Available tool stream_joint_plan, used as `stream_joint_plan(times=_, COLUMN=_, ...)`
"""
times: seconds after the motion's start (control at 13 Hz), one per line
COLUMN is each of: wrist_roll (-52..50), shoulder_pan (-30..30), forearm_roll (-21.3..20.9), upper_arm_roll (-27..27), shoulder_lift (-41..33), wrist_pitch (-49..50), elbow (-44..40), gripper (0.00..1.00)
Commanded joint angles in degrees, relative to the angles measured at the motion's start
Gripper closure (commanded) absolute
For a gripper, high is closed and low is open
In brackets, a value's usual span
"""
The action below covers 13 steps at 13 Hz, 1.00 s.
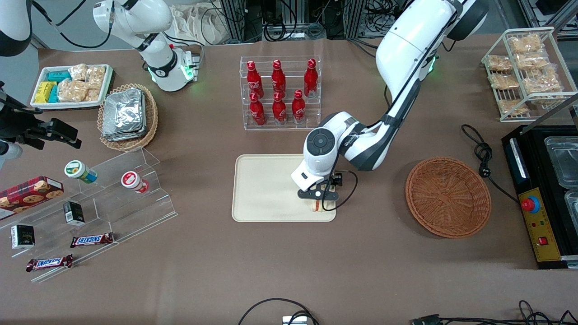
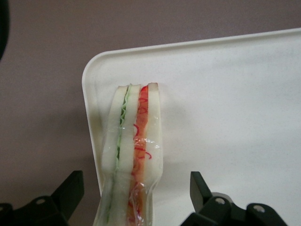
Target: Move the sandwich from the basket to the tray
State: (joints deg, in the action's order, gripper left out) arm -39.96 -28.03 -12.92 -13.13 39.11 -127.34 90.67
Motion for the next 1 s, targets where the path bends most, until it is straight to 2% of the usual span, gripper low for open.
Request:
stream_joint_plan(times=0.0, wrist_roll=-1.1, shoulder_pan=-0.2, forearm_roll=-0.4, upper_arm_roll=0.6, shoulder_lift=-2.4, wrist_pitch=0.2, elbow=0.4, gripper=0.00)
stream_joint_plan(times=0.38, wrist_roll=0.1, shoulder_pan=3.1, forearm_roll=0.4, upper_arm_roll=2.5, shoulder_lift=-11.2, wrist_pitch=4.4, elbow=0.5, gripper=0.00)
stream_joint_plan(times=0.54, wrist_roll=2.6, shoulder_pan=6.2, forearm_roll=1.0, upper_arm_roll=2.5, shoulder_lift=-15.1, wrist_pitch=6.7, elbow=0.7, gripper=0.00)
stream_joint_plan(times=0.77, wrist_roll=9.8, shoulder_pan=14.6, forearm_roll=9.3, upper_arm_roll=2.5, shoulder_lift=-23.5, wrist_pitch=13.7, elbow=2.1, gripper=0.00)
stream_joint_plan(times=0.92, wrist_roll=14.7, shoulder_pan=20.4, forearm_roll=9.9, upper_arm_roll=2.5, shoulder_lift=-28.1, wrist_pitch=19.5, elbow=2.1, gripper=0.00)
